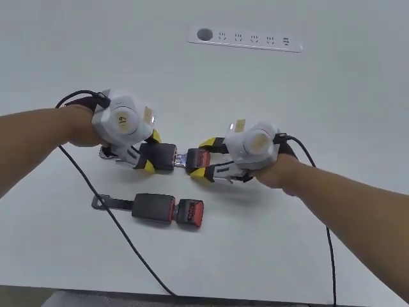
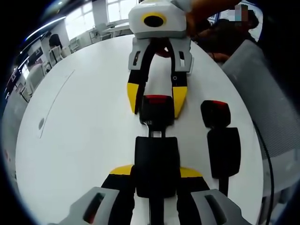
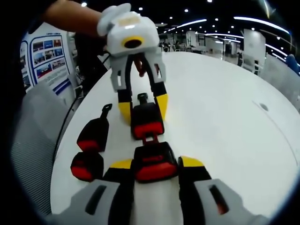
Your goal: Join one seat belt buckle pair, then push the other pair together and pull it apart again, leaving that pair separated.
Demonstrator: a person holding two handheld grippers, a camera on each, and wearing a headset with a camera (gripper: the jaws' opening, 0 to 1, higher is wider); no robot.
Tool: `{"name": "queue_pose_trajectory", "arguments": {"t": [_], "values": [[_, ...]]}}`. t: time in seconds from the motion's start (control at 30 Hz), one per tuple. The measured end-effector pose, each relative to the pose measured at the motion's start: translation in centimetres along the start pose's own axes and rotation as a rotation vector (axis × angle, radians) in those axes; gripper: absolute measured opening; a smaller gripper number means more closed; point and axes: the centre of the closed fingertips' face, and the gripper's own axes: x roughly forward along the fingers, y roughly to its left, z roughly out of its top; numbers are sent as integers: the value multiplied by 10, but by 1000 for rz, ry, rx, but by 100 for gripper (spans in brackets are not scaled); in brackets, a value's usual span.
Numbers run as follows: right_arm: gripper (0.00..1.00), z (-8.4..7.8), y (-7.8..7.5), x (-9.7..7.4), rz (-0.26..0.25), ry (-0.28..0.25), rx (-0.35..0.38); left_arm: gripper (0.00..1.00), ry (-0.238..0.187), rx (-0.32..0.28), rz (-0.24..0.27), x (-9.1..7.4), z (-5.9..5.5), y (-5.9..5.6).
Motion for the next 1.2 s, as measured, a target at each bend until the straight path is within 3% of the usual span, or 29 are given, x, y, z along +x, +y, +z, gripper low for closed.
{"name": "queue_pose_trajectory", "arguments": {"t": [0.5,1.2], "values": [[37,-19,-6,-24,-5,22,2,35,13,-4,2,0,1,0],[37,-59,-15,-67,-32,73,9,35,34,5,0,1,3,0]]}}
